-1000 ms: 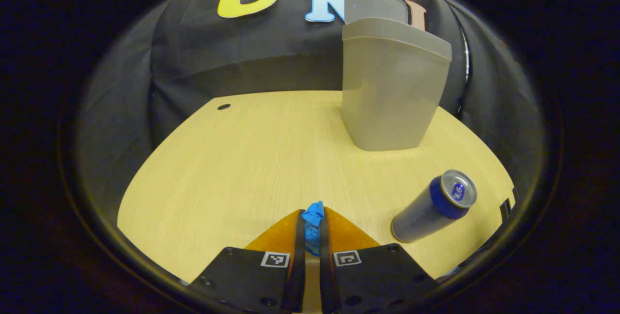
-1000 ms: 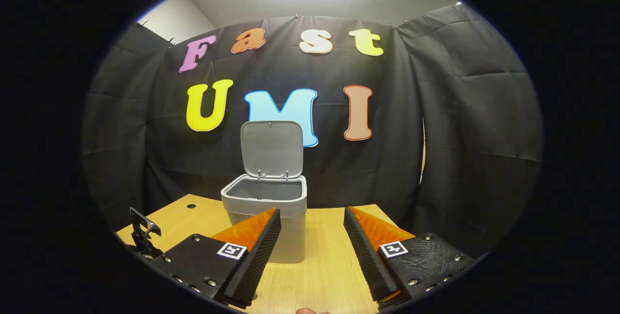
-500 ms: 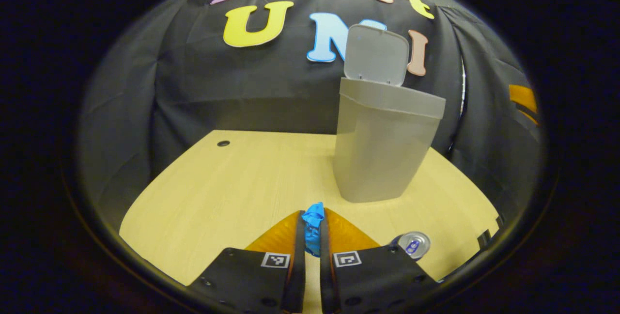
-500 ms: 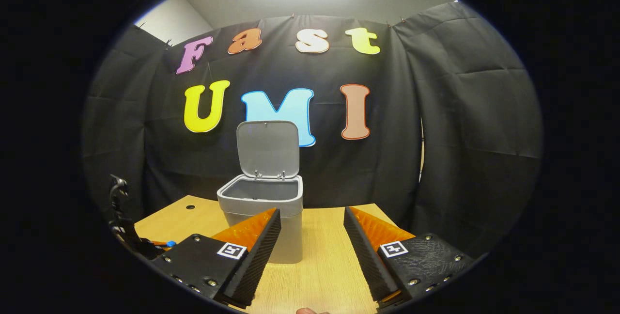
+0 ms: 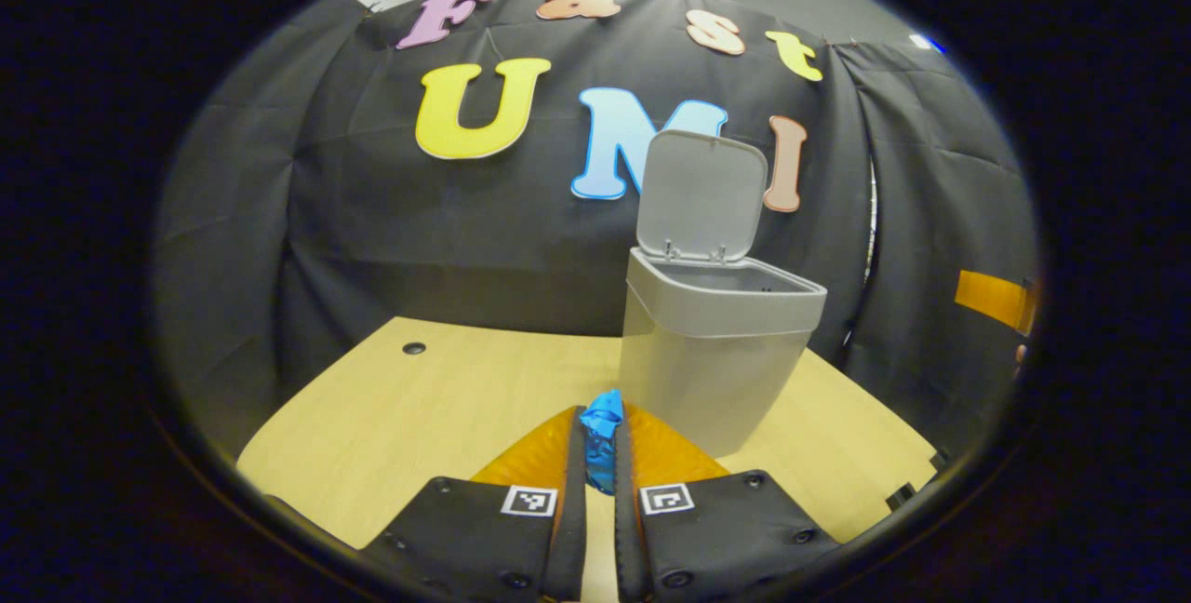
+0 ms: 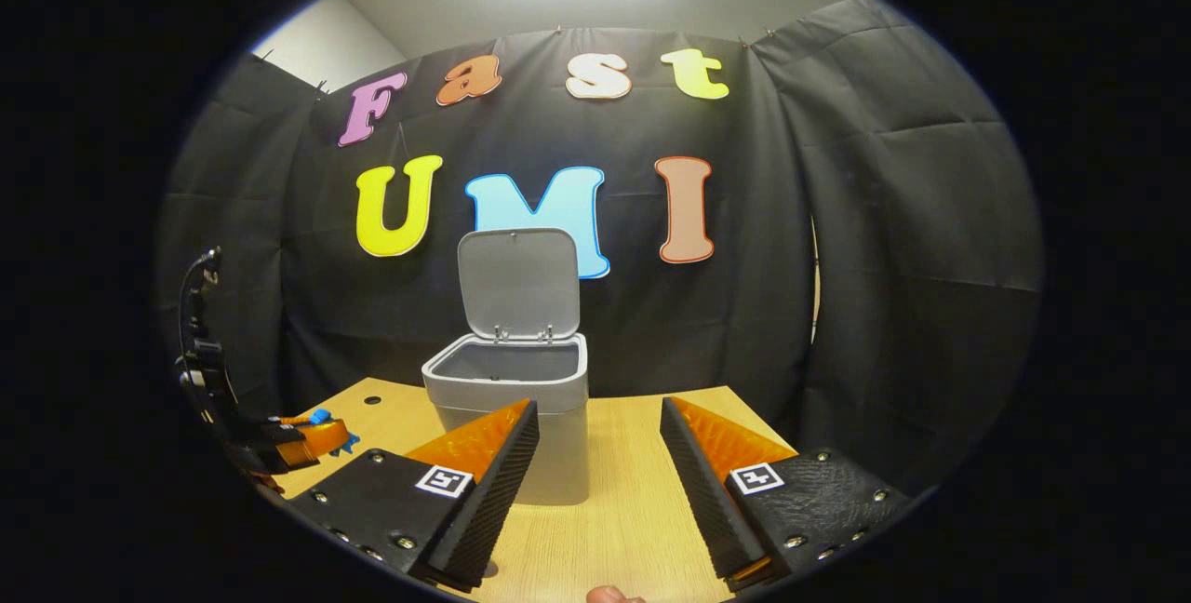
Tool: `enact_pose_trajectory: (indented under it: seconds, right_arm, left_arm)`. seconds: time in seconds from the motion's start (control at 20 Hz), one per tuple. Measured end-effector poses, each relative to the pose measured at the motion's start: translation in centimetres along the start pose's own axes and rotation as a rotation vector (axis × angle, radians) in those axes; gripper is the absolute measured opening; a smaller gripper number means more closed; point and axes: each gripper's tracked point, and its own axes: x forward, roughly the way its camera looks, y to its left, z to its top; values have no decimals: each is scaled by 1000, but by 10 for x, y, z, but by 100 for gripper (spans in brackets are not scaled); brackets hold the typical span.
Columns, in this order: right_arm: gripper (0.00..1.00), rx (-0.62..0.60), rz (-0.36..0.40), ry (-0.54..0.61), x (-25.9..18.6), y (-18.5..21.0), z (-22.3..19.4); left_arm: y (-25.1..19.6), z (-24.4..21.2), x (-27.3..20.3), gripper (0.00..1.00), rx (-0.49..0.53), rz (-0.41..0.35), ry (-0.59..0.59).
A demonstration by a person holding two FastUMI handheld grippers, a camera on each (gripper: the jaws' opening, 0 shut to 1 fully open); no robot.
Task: Press the lid of the desktop garbage bin to open it, pick up the crumpled paper on the desktop and throw it into the bin, then pick up the pop can on the desktop and drop it into the bin, and finally close the garbage bin lid.
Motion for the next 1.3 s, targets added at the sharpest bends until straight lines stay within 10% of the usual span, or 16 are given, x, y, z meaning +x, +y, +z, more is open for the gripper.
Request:
enact_pose_trajectory:
  seconds: [0.15,1.3]
  right_arm:
    - [99,16,-18,14,0,-3,-5]
    - [99,19,-145,37,-13,-29,-13]
  left_arm:
    - [-12,24,8,21,-14,-44,-37]
    - [-85,152,84,20,54,-214,-305]
